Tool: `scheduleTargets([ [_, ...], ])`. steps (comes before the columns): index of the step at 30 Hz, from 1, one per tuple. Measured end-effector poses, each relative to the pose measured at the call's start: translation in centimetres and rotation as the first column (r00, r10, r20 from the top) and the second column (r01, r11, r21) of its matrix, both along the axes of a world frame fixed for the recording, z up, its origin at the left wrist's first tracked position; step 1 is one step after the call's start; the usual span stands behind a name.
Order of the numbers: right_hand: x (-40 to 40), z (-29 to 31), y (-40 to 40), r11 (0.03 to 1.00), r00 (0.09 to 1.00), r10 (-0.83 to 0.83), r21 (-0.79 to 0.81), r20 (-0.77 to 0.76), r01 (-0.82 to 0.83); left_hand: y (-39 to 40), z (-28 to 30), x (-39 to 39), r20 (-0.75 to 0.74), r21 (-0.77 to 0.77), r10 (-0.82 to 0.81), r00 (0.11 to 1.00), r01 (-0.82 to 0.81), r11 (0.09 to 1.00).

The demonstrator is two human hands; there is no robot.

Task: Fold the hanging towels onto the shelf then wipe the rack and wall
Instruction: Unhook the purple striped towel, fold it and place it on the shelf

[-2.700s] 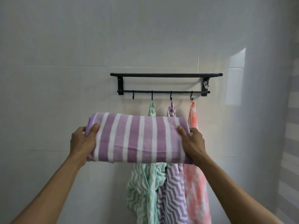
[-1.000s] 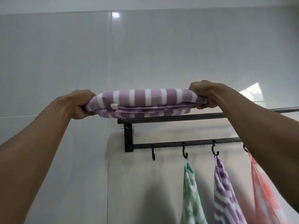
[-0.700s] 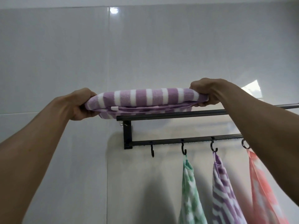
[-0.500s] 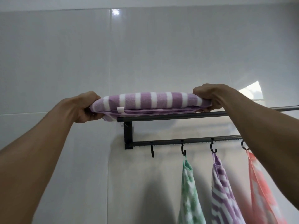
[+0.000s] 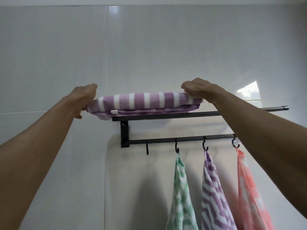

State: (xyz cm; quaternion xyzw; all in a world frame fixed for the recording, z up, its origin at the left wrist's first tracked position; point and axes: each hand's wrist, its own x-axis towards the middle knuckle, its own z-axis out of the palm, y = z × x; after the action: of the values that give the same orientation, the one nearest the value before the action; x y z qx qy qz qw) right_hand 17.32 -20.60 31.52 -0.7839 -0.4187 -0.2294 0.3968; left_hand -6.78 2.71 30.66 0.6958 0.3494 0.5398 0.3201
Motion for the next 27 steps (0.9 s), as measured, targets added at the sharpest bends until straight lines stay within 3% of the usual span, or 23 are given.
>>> scheduleTargets([
  [6, -1.6, -1.7, -1.8, 0.999, 0.991, -0.015, 0.030, 0.134, 0.011, -3.3, -1.0, 1.1, 0.137, 0.169, 0.268, 0.954, -0.289, 0.942],
  [11, -2.2, -4.2, -4.7, 0.986, 0.980, 0.074, 0.134, 0.184, -0.100, -7.3, -3.6, 1.0, 0.277, 0.301, 0.331, 0.902, -0.409, 0.862],
  [14, -2.5, -6.2, -6.6, 0.982, 0.964, 0.110, 0.121, 0.240, -0.142, -10.0, -5.8, 1.3, 0.307, 0.312, 0.287, 0.907, -0.381, 0.871],
  [20, -2.8, -12.7, -10.7, 0.968, 0.959, 0.235, 0.054, 0.161, -0.246, -16.0, -13.4, 2.7, 0.213, 0.301, 0.218, 0.953, -0.276, 0.913],
  [27, -1.7, -21.6, -13.0, 0.947, 0.950, 0.309, -0.076, -0.054, -0.312, -18.6, -23.2, 4.1, 0.018, 0.075, 0.064, 0.998, -0.065, 0.995],
])
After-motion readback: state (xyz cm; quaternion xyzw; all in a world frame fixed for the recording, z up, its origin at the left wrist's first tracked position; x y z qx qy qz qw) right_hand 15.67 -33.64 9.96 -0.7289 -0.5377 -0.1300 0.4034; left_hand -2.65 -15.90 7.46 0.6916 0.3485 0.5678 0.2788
